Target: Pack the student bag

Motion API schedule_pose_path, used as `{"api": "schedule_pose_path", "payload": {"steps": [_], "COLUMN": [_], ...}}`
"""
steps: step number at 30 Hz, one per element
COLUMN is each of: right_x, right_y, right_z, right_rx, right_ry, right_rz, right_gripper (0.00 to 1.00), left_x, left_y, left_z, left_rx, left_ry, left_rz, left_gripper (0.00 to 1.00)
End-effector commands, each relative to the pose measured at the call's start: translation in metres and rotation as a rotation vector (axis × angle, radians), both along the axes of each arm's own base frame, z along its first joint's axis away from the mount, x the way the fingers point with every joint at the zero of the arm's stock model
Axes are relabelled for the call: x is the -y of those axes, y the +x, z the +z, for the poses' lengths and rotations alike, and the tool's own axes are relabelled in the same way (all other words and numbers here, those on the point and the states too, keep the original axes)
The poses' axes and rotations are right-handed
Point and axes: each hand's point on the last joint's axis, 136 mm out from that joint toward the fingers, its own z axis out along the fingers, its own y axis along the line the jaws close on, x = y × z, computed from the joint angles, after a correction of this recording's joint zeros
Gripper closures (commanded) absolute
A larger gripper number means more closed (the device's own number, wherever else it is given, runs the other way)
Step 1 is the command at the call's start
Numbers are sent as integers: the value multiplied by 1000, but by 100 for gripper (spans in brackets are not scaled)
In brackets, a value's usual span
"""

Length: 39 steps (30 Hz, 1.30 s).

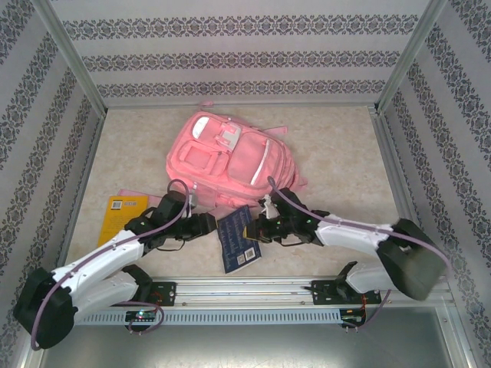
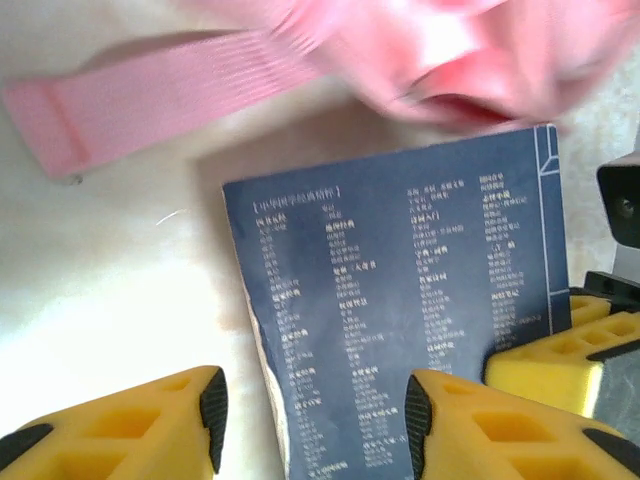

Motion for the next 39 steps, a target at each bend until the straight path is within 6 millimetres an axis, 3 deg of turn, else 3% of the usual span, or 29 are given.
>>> {"api": "schedule_pose_path", "payload": {"steps": [1, 6, 11, 14, 17, 24, 30, 34, 37, 39], "right_x": [6, 12, 16, 20, 23, 22, 23, 27, 33, 37], "right_y": [-4, -9, -3, 5, 13, 17, 16, 19, 23, 26], "right_z": [27, 60, 100, 125, 151, 203, 220, 221, 214, 208], "right_rx": [58, 144, 255, 289, 319, 371, 385, 389, 382, 378], "right_ry": [59, 123, 231, 297, 360, 473, 512, 511, 497, 483], "right_rz": [7, 45, 47, 26, 8, 3, -1, -18, -34, -45], "right_gripper": [100, 100, 100, 100, 100, 100, 100, 100, 100, 100], "left_x": [-6, 24, 49, 63, 73, 80, 92, 94, 94, 92], "left_y": [-9, -6, 1, 3, 4, 17, 28, 32, 32, 31], "left_z": [2, 31, 79, 105, 119, 131, 156, 180, 195, 203], "left_rx": [-2, 86, 218, 257, 264, 289, 324, 366, 389, 408], "left_ry": [65, -90, -299, -403, -454, -471, -593, -706, -766, -792], "left_rz": [-53, -171, -228, -278, -322, -333, -343, -354, -368, -368], "left_gripper": [46, 36, 17, 11, 9, 9, 9, 9, 15, 24]}}
